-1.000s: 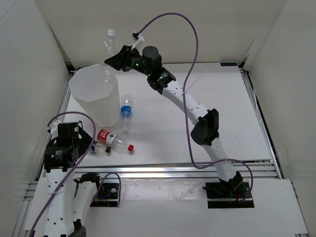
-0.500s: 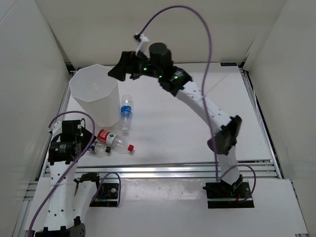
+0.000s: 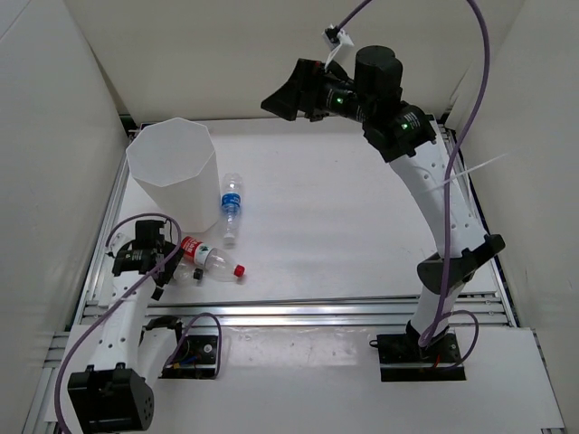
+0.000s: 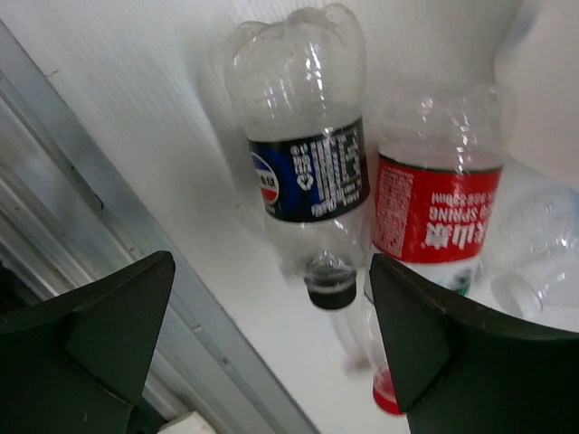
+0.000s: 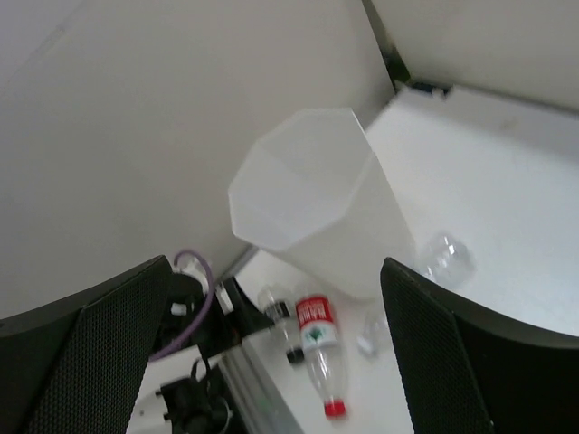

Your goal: Put the plastic bottles in the bin

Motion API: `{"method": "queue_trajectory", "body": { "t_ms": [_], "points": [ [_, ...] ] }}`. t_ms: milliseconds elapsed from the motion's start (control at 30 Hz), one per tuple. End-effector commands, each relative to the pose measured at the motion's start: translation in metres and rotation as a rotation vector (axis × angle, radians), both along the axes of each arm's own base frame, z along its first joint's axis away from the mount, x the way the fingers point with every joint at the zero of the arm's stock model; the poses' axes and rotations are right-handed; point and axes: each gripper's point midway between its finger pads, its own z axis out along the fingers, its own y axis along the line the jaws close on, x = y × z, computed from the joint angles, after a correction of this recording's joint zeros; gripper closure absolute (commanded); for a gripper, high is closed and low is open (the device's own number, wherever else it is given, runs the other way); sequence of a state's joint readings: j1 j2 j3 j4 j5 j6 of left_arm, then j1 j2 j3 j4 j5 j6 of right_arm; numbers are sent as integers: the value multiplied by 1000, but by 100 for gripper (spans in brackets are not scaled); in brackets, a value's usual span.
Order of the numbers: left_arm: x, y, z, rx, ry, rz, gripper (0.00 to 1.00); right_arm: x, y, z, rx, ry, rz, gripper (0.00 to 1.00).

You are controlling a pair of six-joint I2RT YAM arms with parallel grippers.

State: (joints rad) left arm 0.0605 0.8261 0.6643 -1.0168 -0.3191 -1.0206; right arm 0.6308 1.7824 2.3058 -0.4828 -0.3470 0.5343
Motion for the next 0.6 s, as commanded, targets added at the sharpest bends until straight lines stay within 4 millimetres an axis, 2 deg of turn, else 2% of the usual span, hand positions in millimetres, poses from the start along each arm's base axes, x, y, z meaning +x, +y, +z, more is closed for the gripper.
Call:
{"method": "queue_trajectory", "body": {
  "t_ms": [0,67,100,267,333,367,400,467,567],
  "points": [
    [18,13,-11,2,-43,107,0,-2,-22,-31,-94,95,11,0],
    [16,12,-26,-28,-13,133,0,3,-37,-36,-105,122,-5,0],
    [22,13,-29,-32,-18,142,0,1,-43,-33,-101,122,-4,0],
    [25,17,-52,-34,35,176,0,12,-68,-42,-112,179,-17,0],
    [21,16,-62,-39,89,185,7,12,-75,-43,-110,193,-4,0],
    [21,16,-62,-44,96,198,14,16,-81,-43,-106,195,-14,0],
    [22,16,-60,-48,96,207,24,19,-84,-51,-113,219,-14,0],
    [19,15,-54,-62,95,248,25,24,-92,-55,-100,254,-24,0],
    [6,17,-22,-58,87,325,26,26,-100,-58,-92,276,-30,0]
  ]
}}
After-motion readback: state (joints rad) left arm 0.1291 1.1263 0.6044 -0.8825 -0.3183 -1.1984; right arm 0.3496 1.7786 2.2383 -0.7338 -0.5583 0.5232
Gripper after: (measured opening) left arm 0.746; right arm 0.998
